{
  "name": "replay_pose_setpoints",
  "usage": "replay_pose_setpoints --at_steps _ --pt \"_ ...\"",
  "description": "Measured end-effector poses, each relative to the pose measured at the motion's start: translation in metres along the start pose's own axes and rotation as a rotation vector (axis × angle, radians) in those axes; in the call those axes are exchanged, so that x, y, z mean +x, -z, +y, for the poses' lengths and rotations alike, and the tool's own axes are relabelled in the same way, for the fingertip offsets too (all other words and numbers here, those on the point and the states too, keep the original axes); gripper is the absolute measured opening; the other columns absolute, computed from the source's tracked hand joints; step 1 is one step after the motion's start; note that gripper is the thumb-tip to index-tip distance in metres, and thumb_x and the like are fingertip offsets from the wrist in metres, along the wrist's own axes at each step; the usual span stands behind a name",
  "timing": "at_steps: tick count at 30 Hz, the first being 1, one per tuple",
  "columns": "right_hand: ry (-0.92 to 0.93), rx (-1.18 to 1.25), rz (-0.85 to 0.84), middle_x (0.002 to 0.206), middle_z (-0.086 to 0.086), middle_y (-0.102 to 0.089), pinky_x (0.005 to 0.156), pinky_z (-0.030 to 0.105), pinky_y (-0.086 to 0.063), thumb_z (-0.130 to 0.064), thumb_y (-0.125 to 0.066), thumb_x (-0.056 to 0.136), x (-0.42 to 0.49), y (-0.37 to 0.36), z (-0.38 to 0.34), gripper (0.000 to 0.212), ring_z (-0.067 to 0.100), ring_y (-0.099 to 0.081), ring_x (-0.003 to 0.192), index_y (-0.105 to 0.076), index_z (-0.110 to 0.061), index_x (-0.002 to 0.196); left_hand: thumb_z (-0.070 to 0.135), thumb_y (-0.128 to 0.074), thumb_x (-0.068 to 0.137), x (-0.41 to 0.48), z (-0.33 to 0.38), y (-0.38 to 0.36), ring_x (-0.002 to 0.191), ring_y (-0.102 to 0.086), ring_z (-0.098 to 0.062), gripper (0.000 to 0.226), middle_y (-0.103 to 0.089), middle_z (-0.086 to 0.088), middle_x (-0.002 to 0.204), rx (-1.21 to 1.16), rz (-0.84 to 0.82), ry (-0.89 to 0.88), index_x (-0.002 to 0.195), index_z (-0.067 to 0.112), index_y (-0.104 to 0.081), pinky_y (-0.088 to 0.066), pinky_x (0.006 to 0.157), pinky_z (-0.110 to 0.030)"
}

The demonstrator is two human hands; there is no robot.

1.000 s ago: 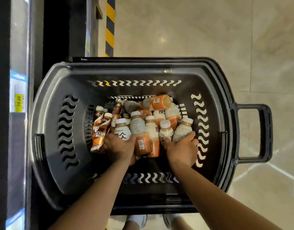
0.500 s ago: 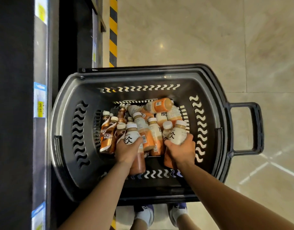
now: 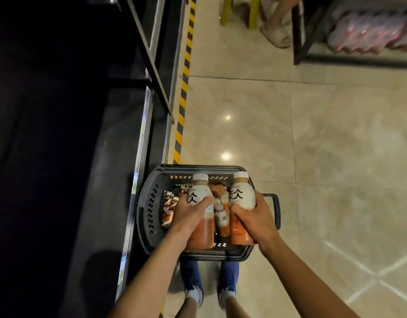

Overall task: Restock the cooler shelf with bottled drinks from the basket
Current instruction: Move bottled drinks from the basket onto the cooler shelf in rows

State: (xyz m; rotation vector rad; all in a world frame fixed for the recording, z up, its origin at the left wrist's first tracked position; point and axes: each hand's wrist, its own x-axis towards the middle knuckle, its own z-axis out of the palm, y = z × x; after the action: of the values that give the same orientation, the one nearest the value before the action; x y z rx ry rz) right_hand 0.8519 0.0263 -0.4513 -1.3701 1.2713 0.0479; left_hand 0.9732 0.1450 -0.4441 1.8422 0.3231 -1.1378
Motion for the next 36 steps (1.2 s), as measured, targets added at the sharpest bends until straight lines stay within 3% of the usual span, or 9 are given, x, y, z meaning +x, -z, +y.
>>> replay_pose_setpoints --at_steps 3,9,13,17,20,24,27,32,36 --pt "0.111 0.014 0.011 0.11 -0.008 -0.067 0.087 0.044 -0.057 -0.046 -0.079 0.061 -0.062 0.031 -0.068 0.073 0.014 -0.067 0.097 -0.051 -0.033 0.127 0.036 -0.079 0.076 -0.074 0.052 0.013 0.086 -0.071 -0.024 0.037 -0.074 -0.005 0.096 -0.023 -0.004 -0.097 0.106 0.023 -0.062 -0.057 0.085 -0.048" --pt "0.348 0.028 -0.023 0.106 -0.009 -0.065 0.084 0.04 -0.057 -0.029 -0.081 0.076 -0.166 0.077 -0.167 0.059 0.013 -0.067 0.094 -0.049 -0.034 0.125 0.032 -0.08 0.078 -0.215 0.125 0.048 0.088 -0.071 -0.023 0.043 -0.073 -0.005 0.099 -0.125 0.027 -0.296 0.114 0.021 -0.059 -0.058 0.079 -0.041" --pt "0.463 0.041 -0.076 0.106 -0.006 -0.064 0.078 0.034 -0.057 -0.022 -0.079 0.08 -0.214 0.093 -0.195 0.058 0.012 -0.066 0.092 -0.046 -0.031 0.128 0.026 -0.078 0.08 -0.29 0.133 0.063 0.081 -0.071 -0.019 0.03 -0.072 -0.003 0.092 -0.193 0.114 -0.395 0.104 0.022 -0.06 -0.058 0.07 -0.036" --pt "0.543 0.016 -0.183 0.107 -0.005 -0.065 0.079 0.039 -0.058 -0.025 -0.08 0.079 -0.251 0.09 -0.207 0.061 0.012 -0.067 0.091 -0.045 -0.033 0.128 0.044 -0.084 0.063 -0.339 0.121 0.076 0.085 -0.072 -0.02 0.051 -0.073 -0.002 0.095 -0.302 0.205 -0.394 0.104 0.027 -0.06 -0.058 0.08 -0.045" --pt "0.624 -0.015 -0.313 0.101 -0.009 -0.066 0.07 0.027 -0.055 -0.021 -0.081 0.078 -0.275 0.079 -0.219 0.058 0.002 -0.067 0.082 -0.047 -0.037 0.122 0.06 -0.081 0.051 -0.368 0.107 0.091 0.092 -0.071 -0.02 0.06 -0.073 0.004 0.095 -0.368 0.313 -0.418 0.102 0.036 -0.061 -0.056 0.085 -0.05" --pt "0.732 -0.085 -0.496 0.097 -0.006 -0.066 0.059 0.014 -0.05 -0.014 -0.081 0.078 -0.313 0.056 -0.233 0.055 -0.004 -0.065 0.075 -0.048 -0.037 0.116 0.044 -0.083 0.07 -0.415 0.086 0.113 0.089 -0.069 -0.019 0.043 -0.069 -0.002 0.097 -0.437 0.499 -0.484 0.103 0.028 -0.059 -0.058 0.081 -0.046" --pt "0.793 -0.107 -0.639 0.097 -0.006 -0.066 0.059 0.016 -0.052 -0.015 -0.081 0.078 -0.349 0.036 -0.238 0.054 -0.001 -0.066 0.076 -0.049 -0.04 0.113 0.032 -0.082 0.075 -0.458 0.066 0.131 0.077 -0.066 -0.016 0.033 -0.068 -0.003 0.087 -0.511 0.651 -0.55 0.095 0.021 -0.058 -0.056 0.074 -0.043" --pt "0.881 -0.105 -0.875 0.091 -0.017 -0.067 0.061 0.016 -0.051 -0.03 -0.084 0.07 -0.43 0.002 -0.234 0.056 0.0 -0.066 0.077 -0.051 -0.039 0.115 0.043 -0.076 0.062 -0.535 0.011 0.158 0.066 -0.06 -0.007 0.045 -0.064 0.005 0.078 -0.61 0.865 -0.586 0.096 0.019 -0.058 -0.05 0.062 -0.03" --pt "0.931 -0.153 -1.089 0.092 -0.018 -0.067 0.064 0.017 -0.052 -0.033 -0.08 0.067 -0.506 -0.026 -0.214 0.057 0.002 -0.067 0.079 -0.053 -0.037 0.116 0.029 -0.081 0.076 -0.6 -0.047 0.173 0.071 -0.063 -0.007 0.032 -0.066 0.004 0.084 -0.683 1.099 -0.56 0.097 0.024 -0.058 -0.05 0.062 -0.025"
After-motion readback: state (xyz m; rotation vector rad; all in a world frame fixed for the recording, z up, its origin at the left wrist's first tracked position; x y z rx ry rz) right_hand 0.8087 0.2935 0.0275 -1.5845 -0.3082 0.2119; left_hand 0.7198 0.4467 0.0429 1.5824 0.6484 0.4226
